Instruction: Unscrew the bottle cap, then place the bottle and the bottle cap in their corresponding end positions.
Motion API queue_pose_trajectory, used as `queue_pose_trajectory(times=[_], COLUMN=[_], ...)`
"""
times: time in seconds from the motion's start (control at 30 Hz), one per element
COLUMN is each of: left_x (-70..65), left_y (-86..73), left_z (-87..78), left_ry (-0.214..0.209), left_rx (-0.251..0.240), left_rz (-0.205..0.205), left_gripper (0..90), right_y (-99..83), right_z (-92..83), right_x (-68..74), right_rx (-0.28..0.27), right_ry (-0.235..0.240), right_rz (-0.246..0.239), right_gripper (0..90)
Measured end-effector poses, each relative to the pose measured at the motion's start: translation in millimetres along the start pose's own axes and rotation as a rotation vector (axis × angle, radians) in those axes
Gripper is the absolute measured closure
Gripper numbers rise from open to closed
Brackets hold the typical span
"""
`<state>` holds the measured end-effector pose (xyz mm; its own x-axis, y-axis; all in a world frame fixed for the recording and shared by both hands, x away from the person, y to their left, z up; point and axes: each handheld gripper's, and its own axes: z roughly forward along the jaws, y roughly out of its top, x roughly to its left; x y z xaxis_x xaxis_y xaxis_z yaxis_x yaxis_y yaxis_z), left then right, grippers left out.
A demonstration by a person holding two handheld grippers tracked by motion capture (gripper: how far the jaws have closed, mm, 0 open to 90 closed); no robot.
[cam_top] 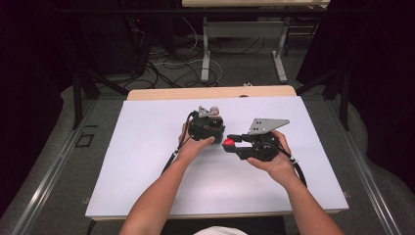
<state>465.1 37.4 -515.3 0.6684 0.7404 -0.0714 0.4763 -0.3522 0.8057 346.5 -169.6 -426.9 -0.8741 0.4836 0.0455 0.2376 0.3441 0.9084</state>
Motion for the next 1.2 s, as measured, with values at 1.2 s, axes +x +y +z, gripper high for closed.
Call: queue_pose_trajectory(times=[1.2], left_x=[7.6], left_y=[-5.0], left_z=[-28.3], left_ry=[-0.041], left_rx=[-0.054], left_rz=[-0.047], left_gripper=[3.9], right_y=[-17.5], right_z=[32.9], right_x=[-2.9], right_rx=[0.126], right_ry=[0.009], right_rz=[-0.02], right_gripper=[61.0])
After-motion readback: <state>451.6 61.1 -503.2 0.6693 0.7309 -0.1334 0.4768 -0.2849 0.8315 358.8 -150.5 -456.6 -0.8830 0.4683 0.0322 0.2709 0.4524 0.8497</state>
